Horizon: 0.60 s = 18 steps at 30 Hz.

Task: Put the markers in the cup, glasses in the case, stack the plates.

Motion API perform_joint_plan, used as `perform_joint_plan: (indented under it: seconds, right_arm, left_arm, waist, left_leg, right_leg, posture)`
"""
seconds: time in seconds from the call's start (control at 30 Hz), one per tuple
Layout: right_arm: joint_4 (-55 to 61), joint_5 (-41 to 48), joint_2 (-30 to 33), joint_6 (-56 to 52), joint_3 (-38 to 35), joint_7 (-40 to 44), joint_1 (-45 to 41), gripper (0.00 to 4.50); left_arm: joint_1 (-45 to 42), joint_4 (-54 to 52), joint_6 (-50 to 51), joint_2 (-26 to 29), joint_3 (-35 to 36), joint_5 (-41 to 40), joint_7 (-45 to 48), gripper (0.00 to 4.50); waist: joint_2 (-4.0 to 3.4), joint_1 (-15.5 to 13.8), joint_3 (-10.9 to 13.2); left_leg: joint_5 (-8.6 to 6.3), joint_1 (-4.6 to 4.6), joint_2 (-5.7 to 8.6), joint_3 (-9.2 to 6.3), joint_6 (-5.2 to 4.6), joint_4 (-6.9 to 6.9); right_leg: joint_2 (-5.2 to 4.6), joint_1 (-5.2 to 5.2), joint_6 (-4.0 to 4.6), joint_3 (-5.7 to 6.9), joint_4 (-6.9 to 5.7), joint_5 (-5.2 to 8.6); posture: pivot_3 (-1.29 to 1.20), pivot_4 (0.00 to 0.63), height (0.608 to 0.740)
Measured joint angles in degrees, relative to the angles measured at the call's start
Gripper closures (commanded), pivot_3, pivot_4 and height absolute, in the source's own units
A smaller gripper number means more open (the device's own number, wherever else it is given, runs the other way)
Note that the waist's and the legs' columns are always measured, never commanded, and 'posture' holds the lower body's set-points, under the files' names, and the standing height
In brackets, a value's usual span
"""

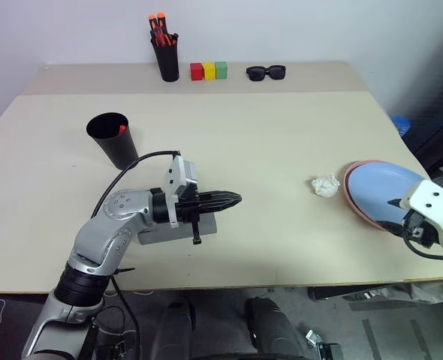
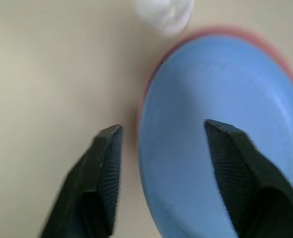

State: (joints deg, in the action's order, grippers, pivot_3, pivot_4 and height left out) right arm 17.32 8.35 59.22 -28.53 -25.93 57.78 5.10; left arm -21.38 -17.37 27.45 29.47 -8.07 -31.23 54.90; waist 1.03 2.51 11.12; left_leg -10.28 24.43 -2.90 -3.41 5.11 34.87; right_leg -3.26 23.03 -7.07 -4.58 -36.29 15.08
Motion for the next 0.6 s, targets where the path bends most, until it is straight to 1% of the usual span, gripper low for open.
perform_joint_plan:
  seconds: [0.1,0.17,0.33,0.47,0.6]
  right_arm:
    - [0.32,1.55,-2.45,-0.59,3.55,-2.13,-5.53,2.03]
    - [0.23,1.54,-5.07,-0.78,8.04,-4.26,-8.37,2.03]
    - [-5.44,-2.4,-10.36,2.15,17.92,-9.97,-14.7,2.03]
    - [-11.42,-5.56,-12.92,4.64,21.56,-14.09,-18.69,2.03]
    - [-15.87,-8.7,-13.02,7.59,24.29,-15.81,-19.17,2.03]
  left_arm:
    - [1.55,0.6,-0.31,0.71,0.57,1.84,-1.92,4.5]
    - [2.53,1.39,-0.92,0.96,1.57,3.16,-3.51,4.5]
    - [5.19,1.54,-2.04,1.31,4.54,4.6,-6.51,4.5]
    - [6.37,0.71,-1.92,1.47,5.24,4.51,-7.26,4.5]
    - [7.86,-2.43,-0.99,1.47,6.11,2.5,-7.24,4.5]
  waist:
    - [0.03,-0.02,0.01]
    - [0.04,-0.05,0.02]
    - [0.05,-0.12,0.04]
    - [0.04,-0.29,0.04]
    - [0.04,-0.29,0.04]
  left_leg:
    - [-0.01,0.0,0.0,-0.02,-0.01,0.01]
    - [-0.01,0.02,0.0,-0.01,-0.01,0.01]
    - [-0.01,0.05,0.02,-0.01,-0.01,0.03]
    - [-0.01,0.07,0.02,-0.01,-0.01,0.02]
    - [-0.01,0.05,0.02,-0.01,-0.01,-0.01]
  right_leg:
    - [0.0,0.0,0.0,0.01,0.0,0.0]
    - [0.0,0.01,0.0,0.01,0.0,0.0]
    - [-0.01,0.02,0.01,0.0,0.02,-0.01]
    - [-0.01,0.02,0.01,0.01,0.02,-0.01]
    - [-0.01,0.02,0.01,0.01,0.01,-0.01]
  posture:
    - [0.0,0.15,0.74]
    - [0.0,0.15,0.74]
    - [0.0,0.15,0.74]
    - [0.0,0.15,0.74]
    - [0.0,0.15,0.74]
